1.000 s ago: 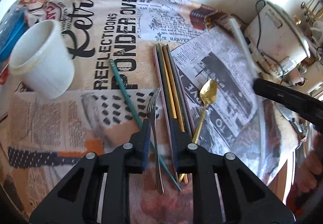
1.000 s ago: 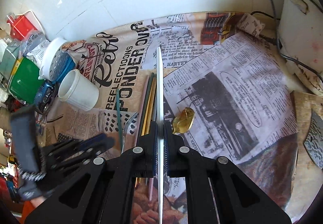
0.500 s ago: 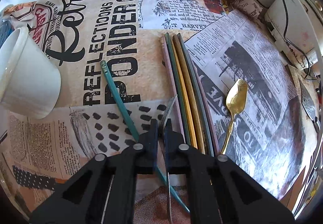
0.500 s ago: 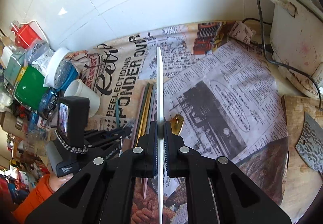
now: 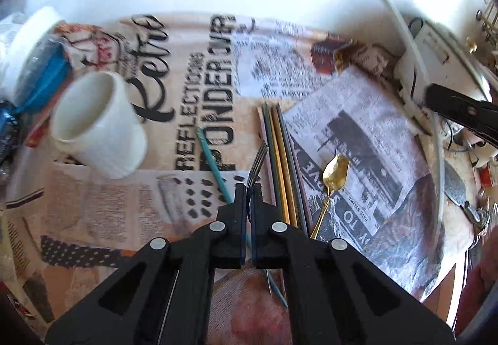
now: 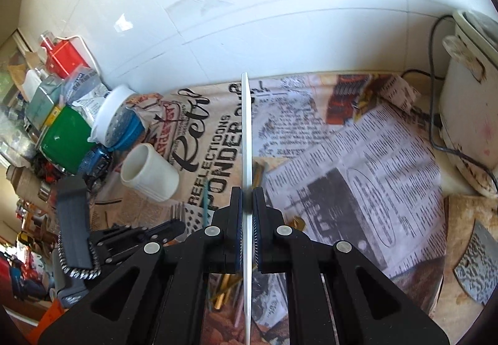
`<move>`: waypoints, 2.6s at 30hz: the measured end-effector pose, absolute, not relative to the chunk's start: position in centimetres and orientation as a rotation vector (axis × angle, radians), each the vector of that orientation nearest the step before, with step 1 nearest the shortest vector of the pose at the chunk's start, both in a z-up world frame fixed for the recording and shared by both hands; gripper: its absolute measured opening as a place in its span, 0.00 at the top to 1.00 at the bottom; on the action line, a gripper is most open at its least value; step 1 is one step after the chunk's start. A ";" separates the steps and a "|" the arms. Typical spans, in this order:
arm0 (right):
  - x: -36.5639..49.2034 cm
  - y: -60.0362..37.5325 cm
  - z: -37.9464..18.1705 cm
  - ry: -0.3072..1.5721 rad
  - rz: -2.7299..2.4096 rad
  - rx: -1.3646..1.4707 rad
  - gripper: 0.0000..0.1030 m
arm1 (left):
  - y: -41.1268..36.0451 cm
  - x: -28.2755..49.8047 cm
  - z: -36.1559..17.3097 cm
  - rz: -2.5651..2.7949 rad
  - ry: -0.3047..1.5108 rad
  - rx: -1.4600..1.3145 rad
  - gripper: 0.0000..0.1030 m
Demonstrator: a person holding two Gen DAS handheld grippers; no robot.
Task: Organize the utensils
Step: 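Lift the fork with the left tool while the right tool carries the chopstick toward the white cup, then lower the fork into the white cup and open the left tool while the right tool releases the chopstick there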
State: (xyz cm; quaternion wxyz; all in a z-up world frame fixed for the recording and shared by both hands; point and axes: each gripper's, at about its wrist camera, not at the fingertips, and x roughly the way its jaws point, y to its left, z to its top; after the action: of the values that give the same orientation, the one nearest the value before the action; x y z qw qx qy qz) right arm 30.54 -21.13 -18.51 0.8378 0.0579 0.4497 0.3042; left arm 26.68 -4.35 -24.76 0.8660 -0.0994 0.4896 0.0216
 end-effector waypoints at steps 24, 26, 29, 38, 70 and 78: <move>29.7 -6.5 -10.7 0.732 0.732 0.043 0.94 | 7.7 21.6 -10.6 0.073 0.648 -0.211 1.00; 29.8 -5.3 -10.2 0.713 0.730 0.041 0.94 | 8.8 21.6 -10.0 0.070 0.637 -0.212 1.00; 30.2 -3.6 -9.7 0.689 0.723 0.038 0.94 | 10.2 21.8 -9.5 0.070 0.622 -0.206 1.00; 32.6 1.4 -11.1 0.670 0.687 0.030 0.94 | 14.2 23.1 -10.8 0.056 0.621 -0.228 1.00; 33.8 4.3 -20.4 0.870 0.644 -0.008 0.94 | 16.9 29.9 -22.7 0.010 0.861 -0.264 1.00; 32.7 3.7 -20.1 0.935 0.676 -0.058 0.93 | 16.2 29.7 -22.7 0.051 0.889 -0.254 0.99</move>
State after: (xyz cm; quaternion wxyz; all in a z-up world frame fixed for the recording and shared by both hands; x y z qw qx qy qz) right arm 32.68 3.70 -20.08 0.8377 -0.0274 0.4421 0.3195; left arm 29.69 16.20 -22.73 0.8948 -0.1224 0.4286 0.0246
